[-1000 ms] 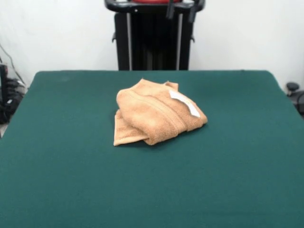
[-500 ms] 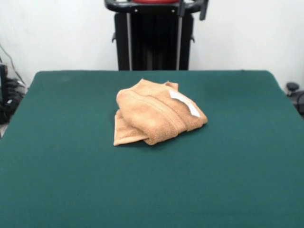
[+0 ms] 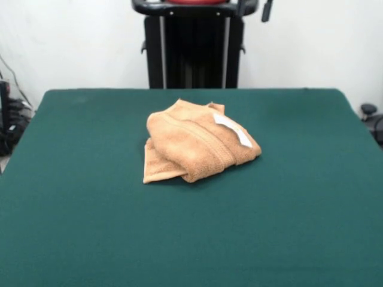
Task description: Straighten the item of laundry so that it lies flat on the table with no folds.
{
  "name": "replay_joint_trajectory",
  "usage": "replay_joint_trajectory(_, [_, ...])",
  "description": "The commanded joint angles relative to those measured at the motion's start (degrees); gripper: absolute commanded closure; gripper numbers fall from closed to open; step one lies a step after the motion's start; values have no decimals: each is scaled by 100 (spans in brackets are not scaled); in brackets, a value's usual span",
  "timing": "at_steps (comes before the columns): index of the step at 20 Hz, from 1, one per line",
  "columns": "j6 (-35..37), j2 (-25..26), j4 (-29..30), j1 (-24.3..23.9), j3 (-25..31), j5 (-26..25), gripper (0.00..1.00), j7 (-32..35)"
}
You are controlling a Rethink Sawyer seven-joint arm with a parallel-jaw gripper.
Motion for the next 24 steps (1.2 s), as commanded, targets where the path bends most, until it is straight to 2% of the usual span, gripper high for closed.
replay_joint_trajectory(1, [271, 664, -159, 460, -411, 94, 0, 1028])
replay_joint_trajectory(8, [-150, 1262, -265, 967, -893, 105, 0, 1095])
replay_joint_trajectory(11, [-310, 1439, -257, 1064, -919, 137, 0, 1163])
replay_joint_trajectory(19, [-949, 2197, -314, 1559, -1016, 503, 0, 1449])
replay_joint_trajectory(24, [-1436, 2702, -279, 1902, -1039, 902, 0, 1620])
